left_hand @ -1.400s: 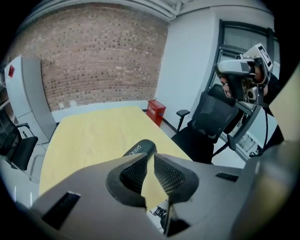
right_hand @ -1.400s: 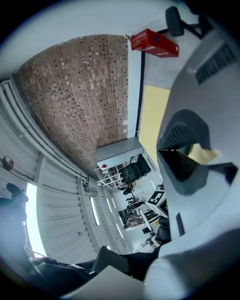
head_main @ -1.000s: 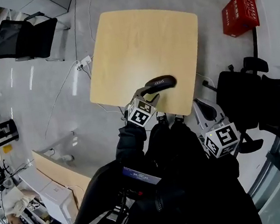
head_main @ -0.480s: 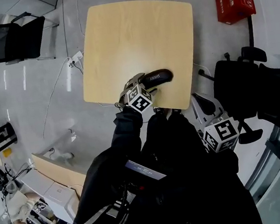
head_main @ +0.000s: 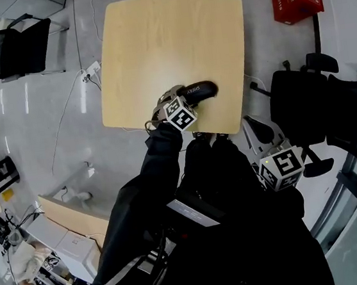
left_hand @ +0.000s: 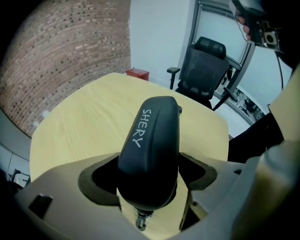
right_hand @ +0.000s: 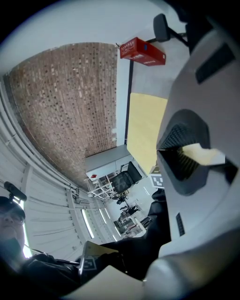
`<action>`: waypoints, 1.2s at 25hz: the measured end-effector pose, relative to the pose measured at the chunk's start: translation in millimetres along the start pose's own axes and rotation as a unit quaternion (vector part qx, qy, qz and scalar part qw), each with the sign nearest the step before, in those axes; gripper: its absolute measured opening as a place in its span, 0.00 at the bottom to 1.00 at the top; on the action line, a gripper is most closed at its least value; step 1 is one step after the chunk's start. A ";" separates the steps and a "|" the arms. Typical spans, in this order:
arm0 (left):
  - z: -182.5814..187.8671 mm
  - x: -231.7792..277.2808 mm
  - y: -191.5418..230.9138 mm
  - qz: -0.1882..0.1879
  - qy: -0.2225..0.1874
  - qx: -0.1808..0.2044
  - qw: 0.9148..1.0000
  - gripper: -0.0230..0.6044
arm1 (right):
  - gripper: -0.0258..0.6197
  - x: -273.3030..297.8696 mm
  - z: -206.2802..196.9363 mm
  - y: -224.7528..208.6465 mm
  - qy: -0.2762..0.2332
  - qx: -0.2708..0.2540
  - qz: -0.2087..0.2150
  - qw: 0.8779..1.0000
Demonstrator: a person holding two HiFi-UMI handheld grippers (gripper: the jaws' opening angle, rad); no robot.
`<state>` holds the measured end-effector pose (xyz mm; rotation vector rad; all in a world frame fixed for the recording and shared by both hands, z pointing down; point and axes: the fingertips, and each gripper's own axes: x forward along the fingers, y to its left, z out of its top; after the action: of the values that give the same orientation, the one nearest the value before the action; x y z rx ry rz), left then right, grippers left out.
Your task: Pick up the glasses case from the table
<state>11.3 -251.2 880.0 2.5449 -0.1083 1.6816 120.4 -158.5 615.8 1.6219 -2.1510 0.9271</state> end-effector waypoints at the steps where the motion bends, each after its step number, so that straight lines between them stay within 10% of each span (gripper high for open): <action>1: 0.6 -0.7 0.8 -0.003 -0.002 -0.005 1.000 0.63 | 0.05 -1.4 -1.2 -0.6 0.002 0.000 -0.002 1.000; 12: 6.0 -22.5 -12.1 -0.017 -0.078 -0.139 0.987 0.57 | 0.05 -13.1 -2.0 6.4 -0.007 -0.001 0.002 1.000; 17: 42.9 -91.8 2.2 0.003 -0.207 -0.238 0.949 0.57 | 0.05 -19.4 8.1 11.4 -0.028 -0.008 0.006 1.000; 30: 130.8 -330.7 18.9 0.162 -0.445 -0.244 0.846 0.57 | 0.05 -47.7 100.4 45.4 -0.151 -0.083 0.027 0.985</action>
<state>-0.7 -281.5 525.3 2.7027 -0.9249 0.2700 107.8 -180.4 498.5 1.7190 -2.4076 0.5239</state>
